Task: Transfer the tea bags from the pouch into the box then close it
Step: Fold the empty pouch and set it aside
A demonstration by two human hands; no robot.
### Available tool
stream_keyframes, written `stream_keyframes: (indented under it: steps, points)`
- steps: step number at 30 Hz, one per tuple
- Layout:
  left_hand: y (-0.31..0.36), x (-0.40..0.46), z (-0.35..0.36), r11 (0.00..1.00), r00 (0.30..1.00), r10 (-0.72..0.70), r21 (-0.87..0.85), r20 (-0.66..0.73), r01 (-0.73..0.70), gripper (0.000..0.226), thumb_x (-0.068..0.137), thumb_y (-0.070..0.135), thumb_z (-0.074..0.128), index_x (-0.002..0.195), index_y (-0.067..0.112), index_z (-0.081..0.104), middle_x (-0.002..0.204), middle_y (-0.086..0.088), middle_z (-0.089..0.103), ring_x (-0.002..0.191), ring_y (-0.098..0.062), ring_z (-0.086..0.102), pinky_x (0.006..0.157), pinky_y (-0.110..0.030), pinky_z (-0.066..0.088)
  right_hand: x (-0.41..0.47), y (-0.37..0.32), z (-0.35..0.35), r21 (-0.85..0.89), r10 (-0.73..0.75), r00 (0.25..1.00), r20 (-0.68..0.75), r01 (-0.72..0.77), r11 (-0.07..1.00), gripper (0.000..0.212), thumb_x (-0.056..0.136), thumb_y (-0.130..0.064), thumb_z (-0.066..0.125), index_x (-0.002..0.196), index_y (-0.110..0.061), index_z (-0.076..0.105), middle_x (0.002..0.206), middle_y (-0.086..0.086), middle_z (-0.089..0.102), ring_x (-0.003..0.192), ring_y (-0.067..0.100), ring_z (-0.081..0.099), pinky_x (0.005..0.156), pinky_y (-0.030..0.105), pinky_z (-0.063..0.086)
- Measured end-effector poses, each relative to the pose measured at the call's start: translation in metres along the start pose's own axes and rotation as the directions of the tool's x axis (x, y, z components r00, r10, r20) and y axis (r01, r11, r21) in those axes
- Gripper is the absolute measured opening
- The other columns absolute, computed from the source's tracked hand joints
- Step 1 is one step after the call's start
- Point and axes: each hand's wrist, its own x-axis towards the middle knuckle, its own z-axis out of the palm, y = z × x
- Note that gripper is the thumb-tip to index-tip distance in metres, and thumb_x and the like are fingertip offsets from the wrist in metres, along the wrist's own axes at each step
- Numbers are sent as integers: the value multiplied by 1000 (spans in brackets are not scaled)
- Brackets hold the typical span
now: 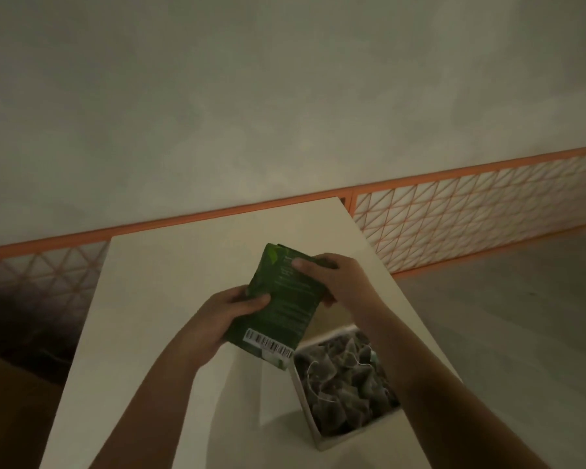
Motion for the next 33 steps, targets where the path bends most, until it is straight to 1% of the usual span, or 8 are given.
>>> stream_keyframes:
  steps: [3,7,11,15,21,26,29,33]
  points:
    - [-4,23,20,984,989,45,-166,-141,-68,46,78,27,76,120,12,67,112,-13,75,100,-32,73,90,-46,56,-2,14,-5,294,115,992,60,-127,947,48,86,-37,71,124,-11,58,101,6,72,78,19,73,70,31,61]
    - [-7,47,58,949,965,11,-301,-262,-93,47,75,21,79,118,7,67,109,-16,75,98,-36,73,86,-48,58,-4,34,-20,449,150,982,119,-188,873,34,95,-25,60,127,-15,57,112,13,70,95,30,70,80,42,60]
    - [-12,67,110,944,934,-19,-313,-356,-101,37,83,16,78,116,5,68,106,-18,76,96,-36,73,89,-50,58,3,57,-65,398,131,990,42,-137,907,27,97,-19,57,122,-11,64,106,13,73,93,31,71,79,45,60]
    - [-14,84,188,948,913,-12,-295,-409,-120,31,92,21,70,118,6,64,102,-14,76,89,-30,74,72,-36,60,7,84,-126,298,79,997,-12,-72,952,21,96,-16,59,115,-15,68,101,9,74,92,28,72,84,50,58]
    - [-17,113,326,944,895,5,-292,-445,-151,36,102,33,52,129,9,54,110,-11,72,81,-20,74,57,-25,59,-1,120,-240,290,19,1000,5,-19,957,23,100,-22,51,118,-17,65,93,0,73,76,8,71,61,19,55]
    - [-25,127,421,933,823,31,-279,-567,-227,30,105,33,45,123,10,52,109,-11,70,80,-12,75,57,-24,57,-19,147,-307,371,47,997,64,-68,926,29,95,-27,60,123,-20,57,97,3,69,78,11,68,59,21,53]
    - [-27,137,465,935,792,26,-265,-610,-235,36,107,32,43,130,5,47,117,-14,67,100,-23,71,75,-38,60,-34,170,-335,426,68,994,82,-96,900,34,87,-21,71,118,-14,59,101,10,70,79,16,68,62,26,53]
    - [-26,146,510,954,756,71,-178,-651,-242,37,106,31,42,130,3,43,116,-15,65,105,-29,69,86,-53,59,-48,199,-359,418,47,998,40,-59,906,23,94,-24,63,113,-11,62,84,3,68,63,9,61,56,22,49]
